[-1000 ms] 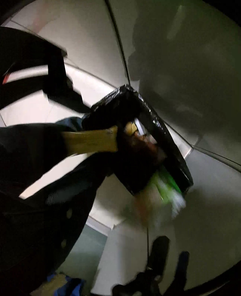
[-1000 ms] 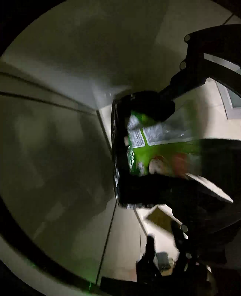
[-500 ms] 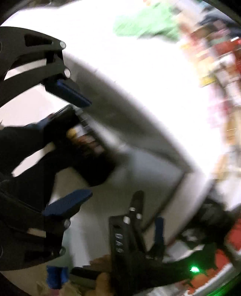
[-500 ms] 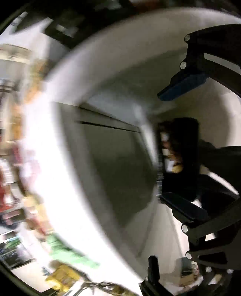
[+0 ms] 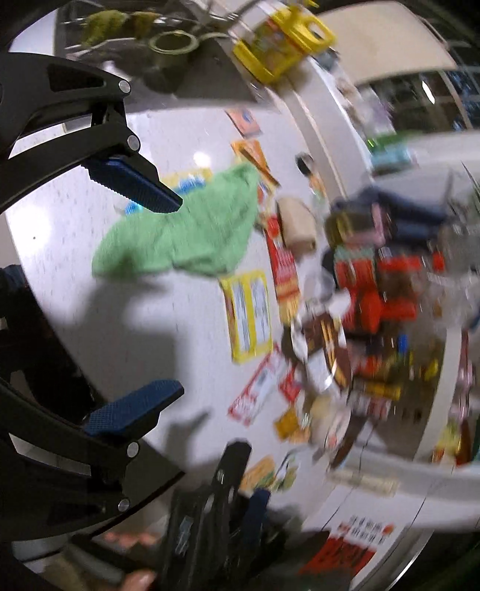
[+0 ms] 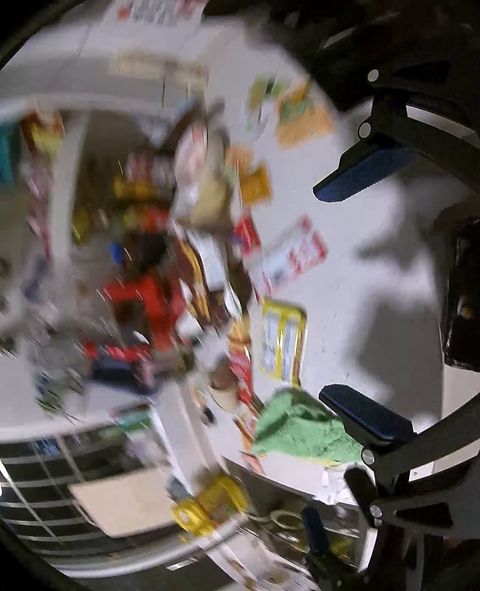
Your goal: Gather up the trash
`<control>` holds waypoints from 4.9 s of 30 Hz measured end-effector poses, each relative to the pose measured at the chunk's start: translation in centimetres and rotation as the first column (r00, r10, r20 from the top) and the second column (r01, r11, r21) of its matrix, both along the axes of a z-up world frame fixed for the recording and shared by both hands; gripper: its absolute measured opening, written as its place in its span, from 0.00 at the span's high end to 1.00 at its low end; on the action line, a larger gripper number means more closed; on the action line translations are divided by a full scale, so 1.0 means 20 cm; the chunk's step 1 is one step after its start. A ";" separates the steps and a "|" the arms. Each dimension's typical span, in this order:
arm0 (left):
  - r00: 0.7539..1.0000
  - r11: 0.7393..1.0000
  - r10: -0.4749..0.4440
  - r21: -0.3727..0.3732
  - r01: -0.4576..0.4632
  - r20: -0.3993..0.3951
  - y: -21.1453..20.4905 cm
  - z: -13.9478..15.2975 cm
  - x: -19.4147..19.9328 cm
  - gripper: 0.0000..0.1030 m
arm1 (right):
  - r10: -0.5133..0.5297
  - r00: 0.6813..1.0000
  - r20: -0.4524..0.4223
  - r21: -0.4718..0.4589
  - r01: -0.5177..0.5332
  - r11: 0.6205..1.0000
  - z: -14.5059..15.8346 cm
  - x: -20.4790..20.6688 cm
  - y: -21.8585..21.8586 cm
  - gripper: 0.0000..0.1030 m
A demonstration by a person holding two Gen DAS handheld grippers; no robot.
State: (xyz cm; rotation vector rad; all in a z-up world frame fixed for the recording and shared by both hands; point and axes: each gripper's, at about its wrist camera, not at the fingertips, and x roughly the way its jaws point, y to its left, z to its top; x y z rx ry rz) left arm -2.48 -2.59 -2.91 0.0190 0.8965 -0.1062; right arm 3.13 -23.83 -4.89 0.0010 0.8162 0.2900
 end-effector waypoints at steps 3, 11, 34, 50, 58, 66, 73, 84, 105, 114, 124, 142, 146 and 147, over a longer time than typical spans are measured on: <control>0.997 0.998 0.056 -0.016 -0.057 -0.057 0.11 -0.07 0.00 0.13 | 0.065 0.995 -0.080 -0.053 -0.069 0.996 -0.19 0.26 0.06 0.05; 0.983 0.991 0.132 -0.012 -0.134 -0.124 0.29 -0.18 -0.01 0.13 | 0.038 0.979 -0.199 -0.094 -0.058 0.994 -0.53 0.67 -0.08 0.07; 0.983 0.816 -0.156 -0.573 0.074 -0.095 -0.10 -0.50 1.27 0.13 | -0.072 0.995 -0.063 0.120 0.079 0.990 -0.16 0.26 -0.41 0.57; 0.962 0.727 -0.272 -0.647 0.231 0.038 -0.16 -0.43 1.29 0.91 | -0.081 0.996 -0.024 0.155 0.083 0.984 -0.09 0.19 -0.37 0.57; 0.940 0.710 -0.315 -0.624 0.327 0.134 -0.05 -0.22 1.07 0.91 | -0.076 0.997 0.021 0.171 0.072 0.983 0.00 0.14 -0.36 0.57; 0.898 0.698 -0.376 -0.568 0.436 0.228 0.12 0.00 0.63 0.91 | -0.063 0.995 0.076 0.215 0.045 0.976 0.15 -0.06 -0.39 0.57; 0.853 0.633 -0.474 -0.587 0.504 0.221 0.16 0.05 0.15 0.91 | -0.032 0.997 0.075 0.226 0.015 0.974 0.24 -0.31 -0.38 0.57; 0.759 0.642 -0.647 -0.590 0.490 -0.072 -0.04 -0.38 -0.41 0.91 | -0.054 0.990 -0.128 0.126 0.070 0.990 0.01 -0.69 -0.48 0.56; 0.695 0.810 -0.555 -0.486 0.328 -0.457 -0.19 -1.34 -0.47 0.15 | -0.099 0.831 -0.548 -0.041 0.091 0.995 -1.09 -0.78 -0.40 0.05; 0.661 0.695 -0.690 -0.526 0.490 -0.294 -0.29 -0.89 -0.57 0.14 | -0.115 0.902 -0.416 -0.017 0.119 0.993 -0.72 -0.79 -0.43 0.05; 0.887 0.844 -0.461 -0.292 0.449 0.034 -0.17 -0.14 -0.40 0.13 | -0.163 0.985 -0.054 0.006 0.164 0.986 -0.05 -0.62 -0.33 0.05; 0.987 0.988 0.141 -0.080 -0.136 0.071 0.24 0.07 -0.15 0.13 | -0.195 0.978 0.073 0.013 0.194 0.981 0.21 -0.37 0.00 0.05; 0.984 0.987 0.155 -0.060 -0.151 0.084 0.25 0.10 -0.15 0.13 | -0.177 0.980 0.086 0.004 0.178 0.984 0.23 -0.37 0.05 0.05; 0.984 0.987 0.158 -0.051 -0.154 0.086 0.25 0.10 -0.14 0.13 | -0.173 0.981 0.088 0.007 0.173 0.985 0.24 -0.37 0.06 0.05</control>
